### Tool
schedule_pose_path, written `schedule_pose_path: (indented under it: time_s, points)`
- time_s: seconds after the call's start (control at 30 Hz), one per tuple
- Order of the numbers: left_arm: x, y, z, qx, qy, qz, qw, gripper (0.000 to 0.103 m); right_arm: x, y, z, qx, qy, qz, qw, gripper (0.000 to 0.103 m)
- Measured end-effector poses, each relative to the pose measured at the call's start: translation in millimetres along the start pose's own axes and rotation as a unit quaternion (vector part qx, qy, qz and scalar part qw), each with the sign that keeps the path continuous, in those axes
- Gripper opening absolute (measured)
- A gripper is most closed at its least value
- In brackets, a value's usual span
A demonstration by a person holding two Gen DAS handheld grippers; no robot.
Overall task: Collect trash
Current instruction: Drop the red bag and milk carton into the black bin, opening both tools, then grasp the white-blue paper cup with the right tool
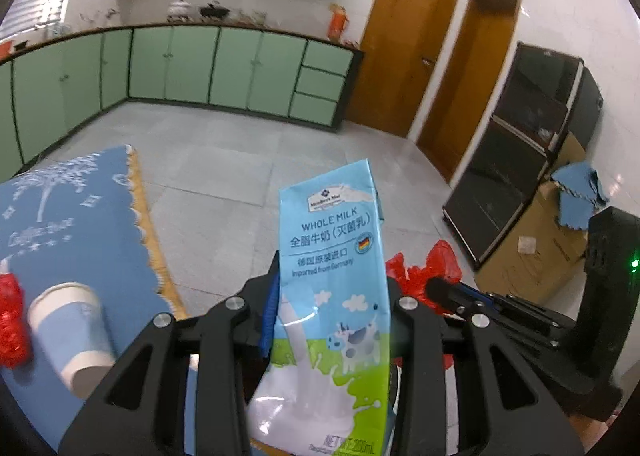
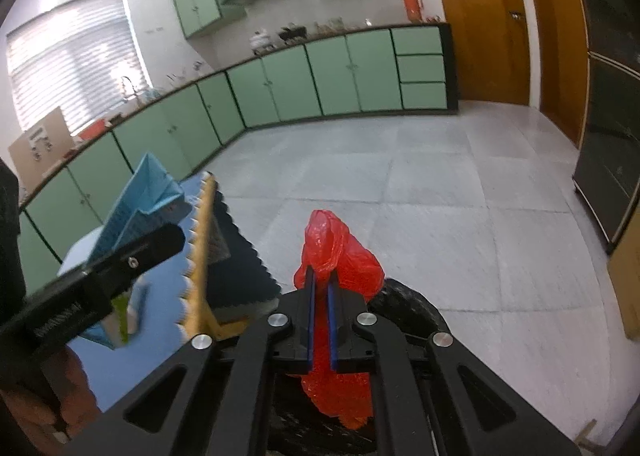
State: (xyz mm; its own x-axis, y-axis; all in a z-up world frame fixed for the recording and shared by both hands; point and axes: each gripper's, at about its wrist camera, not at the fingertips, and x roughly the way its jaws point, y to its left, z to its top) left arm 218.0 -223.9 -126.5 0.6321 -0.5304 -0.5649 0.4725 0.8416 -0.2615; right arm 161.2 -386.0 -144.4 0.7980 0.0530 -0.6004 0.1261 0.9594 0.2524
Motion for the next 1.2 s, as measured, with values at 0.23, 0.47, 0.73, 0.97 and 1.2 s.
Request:
schedule_pose_path:
  time_s: [0.23,0.47,0.73,0.97,1.2]
  points:
    - [6,9,1,0.001,0.005,-0.009,0.9999,0.059,12,-13,-5,0.016,0.003,-0.014,1.0,0.037]
    - [-10,16,10,-0.01,-0.008,-0.001,0.9999,0.063,8,-4,-5,0.004,-0.004,-0.018,1.0,0.049]
    - [-83,60,0,-0.026,-0.06,0.071,0.9953,0.069,-11,41,-3,-0.027,-0.032,0.024,0.999,0.075]
    - [-157,121,-38,-0.051,-0.089,0.204,0.9736,0.077,-6,110,-13,-0.071,-0.033,0.099,0.992,0.096]
    - [-205,170,-71,-0.083,-0.085,0.292,0.9491,0.083,36,181,-36,-0.111,0.021,0.157,0.981,0.097]
